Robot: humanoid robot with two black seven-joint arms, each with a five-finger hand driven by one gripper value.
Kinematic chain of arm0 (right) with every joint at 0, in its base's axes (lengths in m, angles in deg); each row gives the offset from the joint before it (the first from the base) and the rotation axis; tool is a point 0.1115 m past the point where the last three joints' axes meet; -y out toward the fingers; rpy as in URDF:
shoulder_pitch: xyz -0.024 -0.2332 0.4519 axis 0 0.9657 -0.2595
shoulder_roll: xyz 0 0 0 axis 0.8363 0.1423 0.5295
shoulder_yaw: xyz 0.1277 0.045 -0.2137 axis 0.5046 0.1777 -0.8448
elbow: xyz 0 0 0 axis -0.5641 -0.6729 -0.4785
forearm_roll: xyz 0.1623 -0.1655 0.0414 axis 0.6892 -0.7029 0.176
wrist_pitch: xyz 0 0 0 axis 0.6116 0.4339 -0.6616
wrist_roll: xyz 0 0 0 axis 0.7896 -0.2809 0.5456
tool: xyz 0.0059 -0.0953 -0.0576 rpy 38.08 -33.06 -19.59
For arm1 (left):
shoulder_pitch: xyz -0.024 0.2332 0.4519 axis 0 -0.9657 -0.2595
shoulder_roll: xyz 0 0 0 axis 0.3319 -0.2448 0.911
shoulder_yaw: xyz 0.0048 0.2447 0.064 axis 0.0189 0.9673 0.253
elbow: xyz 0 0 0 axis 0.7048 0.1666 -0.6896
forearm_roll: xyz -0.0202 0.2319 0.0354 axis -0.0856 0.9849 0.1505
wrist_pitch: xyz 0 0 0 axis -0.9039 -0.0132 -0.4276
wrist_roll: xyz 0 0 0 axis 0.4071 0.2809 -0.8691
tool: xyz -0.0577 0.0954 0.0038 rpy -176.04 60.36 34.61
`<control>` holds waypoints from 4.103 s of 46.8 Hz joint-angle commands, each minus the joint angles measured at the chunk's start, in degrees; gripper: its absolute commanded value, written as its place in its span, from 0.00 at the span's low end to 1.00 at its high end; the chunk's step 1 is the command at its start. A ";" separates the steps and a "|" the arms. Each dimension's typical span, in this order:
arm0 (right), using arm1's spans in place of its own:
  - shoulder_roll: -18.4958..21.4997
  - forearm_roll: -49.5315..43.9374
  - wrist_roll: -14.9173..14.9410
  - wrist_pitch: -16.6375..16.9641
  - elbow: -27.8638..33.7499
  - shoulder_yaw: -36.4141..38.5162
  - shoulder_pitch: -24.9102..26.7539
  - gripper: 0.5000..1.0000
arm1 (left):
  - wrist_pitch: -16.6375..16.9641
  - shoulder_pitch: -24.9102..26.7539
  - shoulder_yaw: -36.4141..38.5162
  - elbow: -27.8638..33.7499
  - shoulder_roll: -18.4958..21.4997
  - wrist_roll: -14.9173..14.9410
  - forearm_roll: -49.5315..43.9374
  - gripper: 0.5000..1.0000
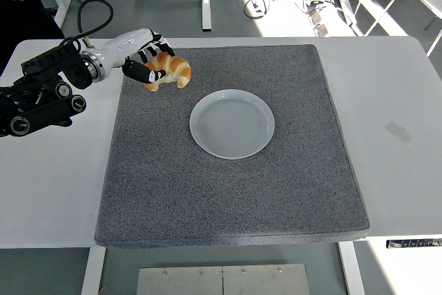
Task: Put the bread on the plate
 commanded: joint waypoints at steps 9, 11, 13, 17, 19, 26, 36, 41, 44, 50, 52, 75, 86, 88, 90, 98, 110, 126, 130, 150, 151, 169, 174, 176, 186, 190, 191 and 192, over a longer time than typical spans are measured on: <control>0.00 0.00 -0.01 0.00 0.00 0.00 0.01 1.00 | -0.27 -0.11 -1.19 0.07 -3.44 0.10 3.96 0.00; 0.00 0.00 -0.01 0.00 0.00 0.00 0.01 1.00 | -0.36 -0.29 -1.63 0.16 -3.62 0.10 4.66 0.00; 0.00 0.00 0.08 0.00 0.00 0.00 0.01 1.00 | -0.44 -0.29 -1.80 0.16 -3.70 0.10 5.28 0.00; 0.00 0.00 -0.01 0.00 0.00 0.00 0.01 1.00 | -0.53 -0.29 -1.80 0.16 -3.88 0.19 5.90 0.00; 0.00 0.00 0.07 0.00 0.00 0.00 0.01 1.00 | -0.53 -0.29 -1.80 0.16 -4.14 0.19 6.25 0.00; 0.00 0.00 -0.01 0.00 0.00 0.00 0.01 1.00 | -0.53 -0.46 -2.15 0.33 -5.72 0.19 7.65 0.00; 0.00 0.00 0.08 0.00 0.00 0.00 0.01 1.00 | -0.53 -0.99 -2.42 0.25 -8.71 0.72 10.29 0.00; 0.00 0.00 -0.01 0.00 0.00 0.00 0.01 1.00 | -0.44 -1.61 -2.60 0.24 -9.42 1.16 10.99 0.00; 0.00 0.00 -0.01 0.00 0.00 0.00 0.01 1.00 | -0.44 -1.87 -2.68 0.07 -9.85 1.24 11.52 0.00; 0.00 0.00 0.07 0.00 0.00 0.00 0.01 1.00 | -0.44 -2.66 -2.68 -0.72 -11.17 1.25 12.05 0.00; 0.00 0.00 -0.01 0.00 0.00 0.00 0.01 1.00 | -0.44 -2.66 -2.60 -0.90 -11.70 1.25 12.14 0.00; 0.00 0.00 -0.01 0.00 0.00 0.00 0.01 1.00 | -0.36 -4.86 -1.89 -5.73 -15.13 1.33 12.23 0.00; 0.00 0.00 -0.01 0.00 0.00 0.00 0.01 1.00 | -0.36 -5.39 -1.80 -5.82 -16.09 1.42 12.23 0.00; 0.00 0.00 -0.01 0.00 0.00 0.00 0.01 1.00 | -0.36 -5.39 -1.54 -5.82 -16.10 1.42 12.23 0.00; 0.00 0.00 -0.01 0.00 0.00 0.00 0.01 1.00 | -0.36 -5.39 -1.10 -5.82 -16.10 1.42 12.23 0.00; 0.00 0.00 -0.01 0.00 0.00 0.00 0.01 1.00 | -0.36 -5.47 -0.93 -5.82 -16.10 1.42 12.23 0.00; 0.00 0.00 0.07 0.00 0.00 0.00 0.01 1.00 | -0.44 -5.47 -1.28 -5.82 -15.92 1.33 11.35 0.44; 0.00 0.00 -0.01 0.00 0.00 0.00 0.01 1.00 | -0.44 -5.47 -1.45 -5.38 -15.57 1.33 11.17 0.64; 0.00 0.00 -0.01 0.00 0.00 0.00 0.01 1.00 | -0.44 -5.47 -1.54 -5.20 -15.39 1.25 11.17 0.64; 0.00 0.00 -0.01 0.00 0.00 0.00 0.01 1.00 | -0.27 -5.39 -12.00 -5.03 -13.02 0.46 3.79 0.67; 0.00 0.00 -0.01 0.00 0.00 0.00 0.01 1.00 | -0.18 -5.39 -12.43 -5.03 -12.85 0.37 3.44 0.67; 0.00 0.00 0.08 0.00 0.00 0.00 0.01 1.00 | 12.29 -10.57 -18.68 -5.29 -10.82 -10.44 -12.99 0.67; 0.00 0.00 -0.01 0.00 0.00 0.00 0.01 1.00 | 14.76 -11.19 -21.49 -5.91 -10.82 -11.76 -21.33 0.67; 0.00 0.00 -0.01 0.00 0.00 0.00 0.01 1.00 | 14.76 -11.45 -22.54 -6.08 -10.65 -12.37 -24.50 0.66; 0.00 0.00 0.07 0.00 0.00 0.00 0.01 1.00 | 14.67 -13.12 -26.94 -8.98 -11.70 -16.77 -32.86 0.62; 0.00 0.00 -0.01 0.00 0.00 0.00 0.01 1.00 | 14.67 -14.44 -28.78 -9.16 -12.75 -17.56 -34.62 0.61; 0.00 0.00 -0.01 0.00 0.00 0.00 0.01 1.00 | 14.67 -14.87 -29.31 -9.33 -13.28 -18.17 -34.88 0.60; 0.00 0.00 0.07 0.00 0.00 0.00 0.01 1.00 | 14.67 -15.31 -29.84 -9.42 -13.81 -18.96 -35.06 0.60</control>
